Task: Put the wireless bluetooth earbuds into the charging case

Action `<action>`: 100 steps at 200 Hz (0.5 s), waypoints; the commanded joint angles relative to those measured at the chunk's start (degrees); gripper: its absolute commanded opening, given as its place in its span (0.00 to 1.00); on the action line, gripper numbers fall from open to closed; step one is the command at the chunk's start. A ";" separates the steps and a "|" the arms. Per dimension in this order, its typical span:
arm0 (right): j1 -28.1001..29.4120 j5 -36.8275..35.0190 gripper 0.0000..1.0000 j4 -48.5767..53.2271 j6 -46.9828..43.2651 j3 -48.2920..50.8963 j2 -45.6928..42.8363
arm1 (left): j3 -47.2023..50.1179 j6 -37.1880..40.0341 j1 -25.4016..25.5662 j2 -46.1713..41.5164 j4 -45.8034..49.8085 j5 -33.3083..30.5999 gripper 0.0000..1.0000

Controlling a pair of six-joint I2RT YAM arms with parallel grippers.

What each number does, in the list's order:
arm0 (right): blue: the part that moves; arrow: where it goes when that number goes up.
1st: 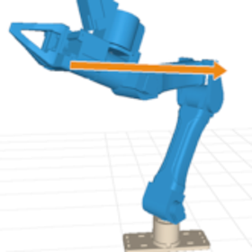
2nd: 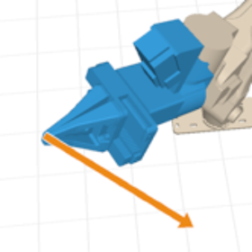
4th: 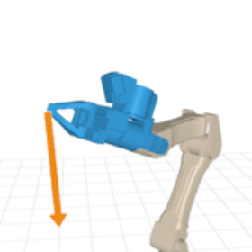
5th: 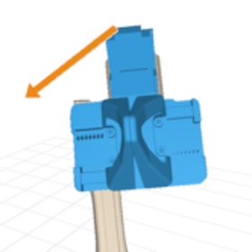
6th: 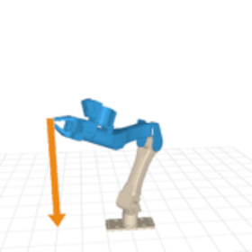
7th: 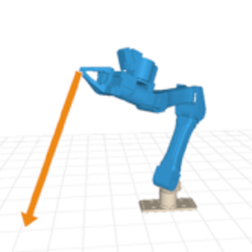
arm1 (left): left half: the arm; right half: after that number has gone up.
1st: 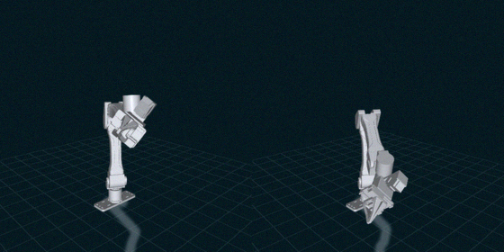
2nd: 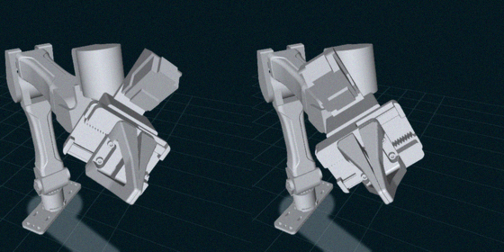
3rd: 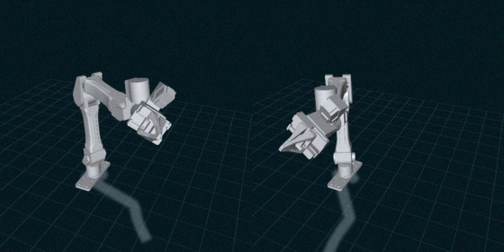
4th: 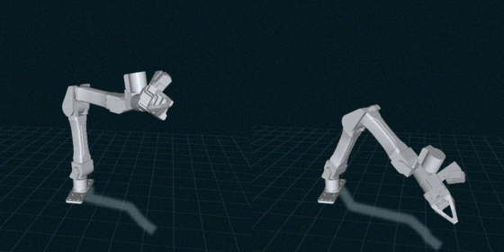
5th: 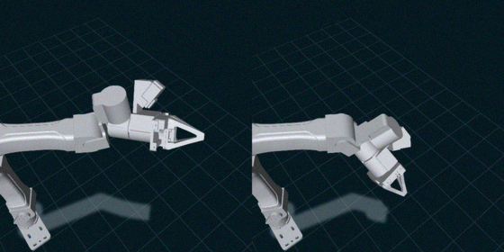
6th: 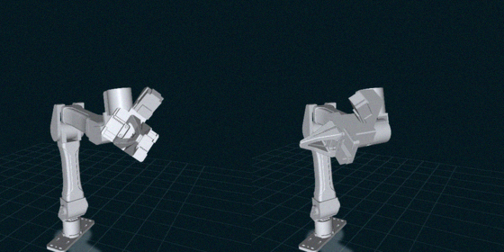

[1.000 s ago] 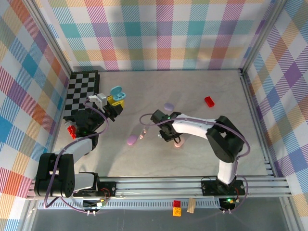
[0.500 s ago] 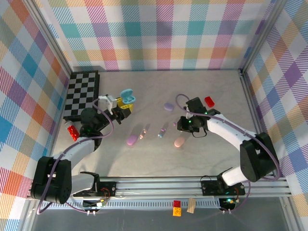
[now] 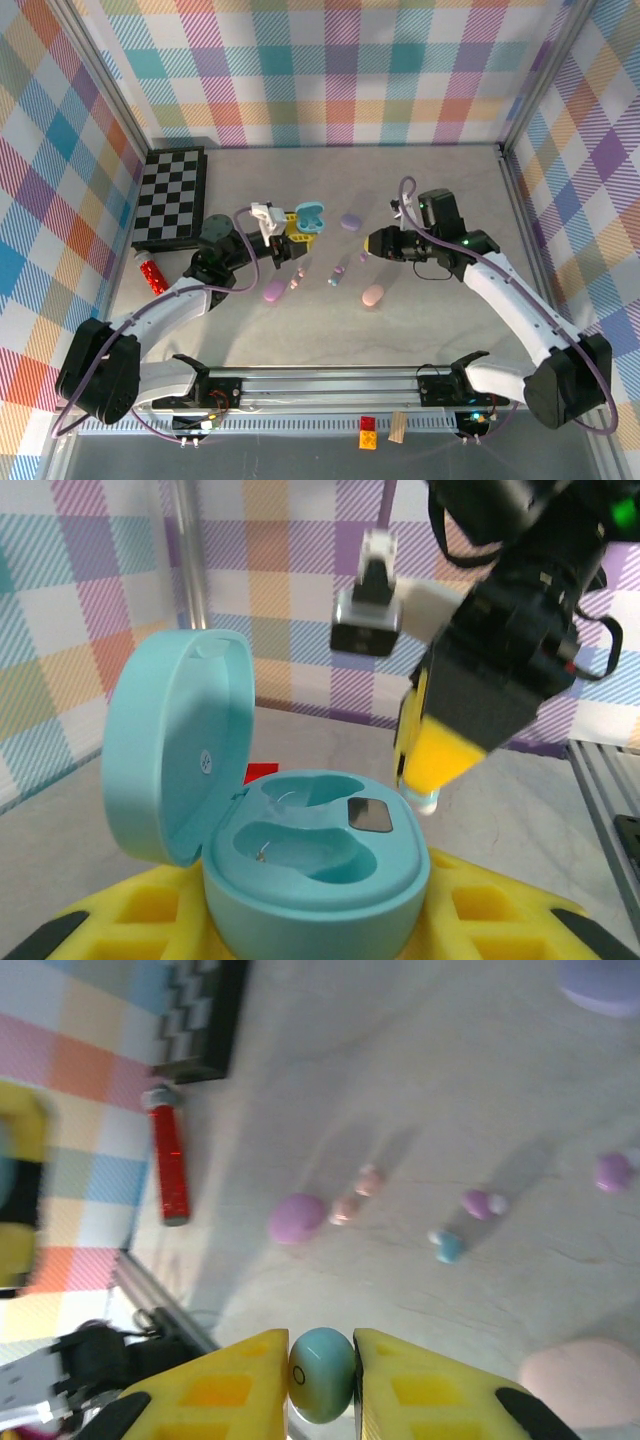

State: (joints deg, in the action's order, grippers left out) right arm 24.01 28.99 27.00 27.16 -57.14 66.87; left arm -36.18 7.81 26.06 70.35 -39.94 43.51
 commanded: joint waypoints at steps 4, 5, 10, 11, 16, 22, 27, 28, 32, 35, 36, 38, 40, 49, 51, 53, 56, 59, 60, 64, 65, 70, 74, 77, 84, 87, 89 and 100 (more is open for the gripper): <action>-0.19 9.41 0.21 -1.50 -2.11 -3.58 -2.26 | -2.72 1.94 1.73 1.42 1.62 2.60 0.37; -0.19 9.63 0.21 -1.55 -2.11 -3.67 -2.31 | -2.78 1.94 1.81 1.49 1.67 2.70 0.37; -0.19 10.62 0.21 -1.75 -2.11 -4.24 -2.44 | -3.13 1.85 2.16 1.89 1.82 3.24 0.37; -0.19 10.81 0.21 -1.81 -2.11 -4.35 -2.44 | -3.20 1.85 2.20 1.98 1.90 3.42 0.37; -0.19 11.70 0.21 -1.93 -2.26 -4.94 -2.47 | -3.59 1.77 2.51 2.39 2.01 4.08 0.37; -0.10 12.58 0.21 -2.08 -2.44 -5.52 -2.45 | -4.08 1.64 2.86 2.83 2.26 4.81 0.37; -0.04 13.03 0.21 -2.22 -2.59 -5.96 -2.45 | -4.39 1.47 3.16 3.26 2.24 5.32 0.37; -0.03 13.15 0.21 -2.26 -2.61 -6.00 -2.45 | -4.45 1.49 3.18 3.37 2.24 5.38 0.37; 0.03 13.53 0.21 -2.37 -2.67 -6.20 -2.53 | -4.69 1.44 3.49 3.71 2.29 5.71 0.37; 0.07 13.81 0.21 -2.51 -2.64 -6.39 -2.53 | -4.87 1.40 3.66 3.86 2.27 6.00 0.37; 0.07 13.90 0.21 -2.59 -2.64 -6.44 -2.54 | -4.91 1.36 3.69 3.94 2.25 6.08 0.37; 0.07 14.07 0.21 -2.71 -2.64 -6.48 -2.54 | -5.01 1.29 3.83 4.10 2.24 6.20 0.37; 0.12 14.23 0.21 -2.85 -2.64 -6.55 -2.54 | -5.09 1.25 3.89 4.21 2.26 6.38 0.37; 0.29 14.83 0.21 -3.30 -2.60 -6.88 -2.46 | -5.54 1.15 4.43 4.74 2.38 6.65 0.37; 0.32 14.92 0.21 -3.35 -2.58 -6.98 -2.45 | -5.62 1.15 4.54 4.85 2.40 6.67 0.37; 0.38 15.01 0.21 -3.42 -2.49 -7.01 -2.40 | -5.75 1.15 4.66 4.94 2.41 6.68 0.37; 0.54 15.16 0.21 -3.61 -2.50 -7.01 -2.37 | -5.86 1.15 4.88 5.05 2.44 6.75 0.37; 0.70 15.25 0.21 -3.78 -2.46 -7.02 -2.28 | -5.97 1.15 5.07 5.23 2.38 6.76 0.37; 0.74 15.28 0.21 -3.88 -2.46 -7.06 -2.28 | -6.03 1.15 5.15 5.28 2.36 6.77 0.37; 0.92 15.30 0.21 -4.12 -2.46 -7.12 -2.20 | -6.21 1.15 5.42 5.52 2.40 6.83 0.37; 0.98 15.30 0.21 -4.18 -2.46 -7.11 -2.15 | -6.28 1.15 5.50 5.55 2.36 6.89 0.37; 1.19 15.26 0.21 -4.37 -2.47 -7.18 -2.02 | -6.48 1.15 5.82 5.87 2.34 6.92 0.37; 1.42 15.22 0.21 -4.48 -2.48 -7.31 -1.87 | -6.68 1.15 6.06 6.11 2.34 7.08 0.37; 1.54 15.22 0.21 -4.64 -2.46 -7.34 -1.79 | -6.80 1.15 6.29 6.32 2.33 7.12 0.37; 1.90 15.09 0.21 -4.90 -2.46 -7.33 -1.58 | -7.04 1.15 6.73 6.85 2.25 7.14 0.37; 2.06 15.05 0.21 -4.93 -2.50 -7.41 -1.45 | -7.13 1.15 6.92 7.01 2.19 7.12 0.37; 2.19 15.00 0.21 -4.92 -2.54 -7.44 -1.34 | -7.21 1.19 7.03 7.15 2.18 7.16 0.37; 2.80 14.80 0.21 -5.06 -2.64 -7.54 -0.95 | -7.53 1.15 7.65 7.67 2.07 7.29 0.37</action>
State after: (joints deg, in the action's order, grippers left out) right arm 25.56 41.82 24.29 26.06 -62.81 65.12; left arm -41.47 8.47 32.23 76.95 -37.36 48.60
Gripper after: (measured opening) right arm 0.209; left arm 0.369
